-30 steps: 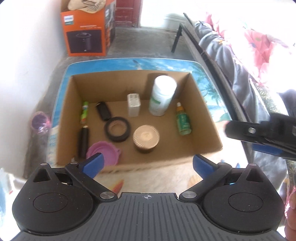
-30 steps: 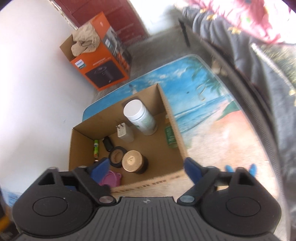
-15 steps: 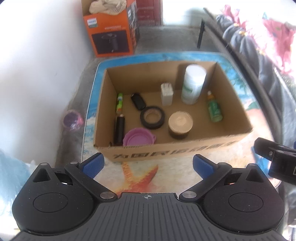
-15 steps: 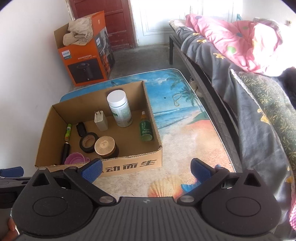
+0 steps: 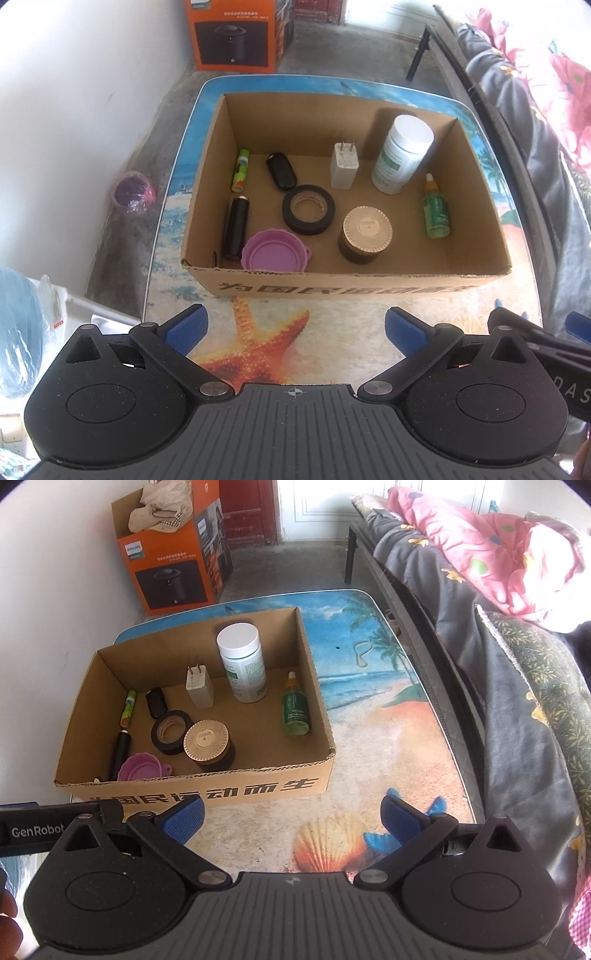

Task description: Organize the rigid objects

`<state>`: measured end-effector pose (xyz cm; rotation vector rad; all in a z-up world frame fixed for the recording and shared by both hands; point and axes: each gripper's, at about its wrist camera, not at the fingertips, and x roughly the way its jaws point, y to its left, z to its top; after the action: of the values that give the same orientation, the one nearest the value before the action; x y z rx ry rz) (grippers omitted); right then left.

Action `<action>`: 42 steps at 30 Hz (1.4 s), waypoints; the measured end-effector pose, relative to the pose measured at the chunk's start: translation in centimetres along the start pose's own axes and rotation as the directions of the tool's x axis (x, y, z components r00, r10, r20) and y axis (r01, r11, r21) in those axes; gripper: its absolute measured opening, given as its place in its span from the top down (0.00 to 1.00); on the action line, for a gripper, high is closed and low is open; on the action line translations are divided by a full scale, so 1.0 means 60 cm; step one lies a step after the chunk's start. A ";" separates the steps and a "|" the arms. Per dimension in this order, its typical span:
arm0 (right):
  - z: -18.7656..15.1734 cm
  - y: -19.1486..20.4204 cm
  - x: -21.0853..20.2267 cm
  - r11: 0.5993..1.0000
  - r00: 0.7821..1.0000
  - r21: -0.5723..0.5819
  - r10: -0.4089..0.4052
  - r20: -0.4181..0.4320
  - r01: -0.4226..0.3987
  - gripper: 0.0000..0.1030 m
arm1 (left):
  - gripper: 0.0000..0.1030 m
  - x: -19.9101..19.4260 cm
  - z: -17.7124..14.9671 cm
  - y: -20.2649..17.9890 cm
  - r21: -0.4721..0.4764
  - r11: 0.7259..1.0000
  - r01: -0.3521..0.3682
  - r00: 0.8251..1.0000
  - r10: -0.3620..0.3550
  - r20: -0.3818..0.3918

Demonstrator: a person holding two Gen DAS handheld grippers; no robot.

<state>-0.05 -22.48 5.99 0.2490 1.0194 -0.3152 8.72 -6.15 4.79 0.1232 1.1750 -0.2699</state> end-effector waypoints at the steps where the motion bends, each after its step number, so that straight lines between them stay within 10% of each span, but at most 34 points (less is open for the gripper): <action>1: 0.002 0.000 -0.003 1.000 1.000 -0.002 0.004 0.004 -0.004 0.00 | 0.00 -0.001 0.002 -0.001 0.003 1.000 -0.002 1.000 0.002 0.005; 42: 0.014 -0.006 0.020 0.999 1.000 -0.046 0.001 -0.014 -0.001 0.00 | 0.01 0.009 0.007 -0.013 0.057 0.997 -0.042 0.999 0.042 0.001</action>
<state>1.05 -23.25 5.34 0.2100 1.0387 -0.2891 9.06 -7.10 4.48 0.1975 1.1638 -0.2665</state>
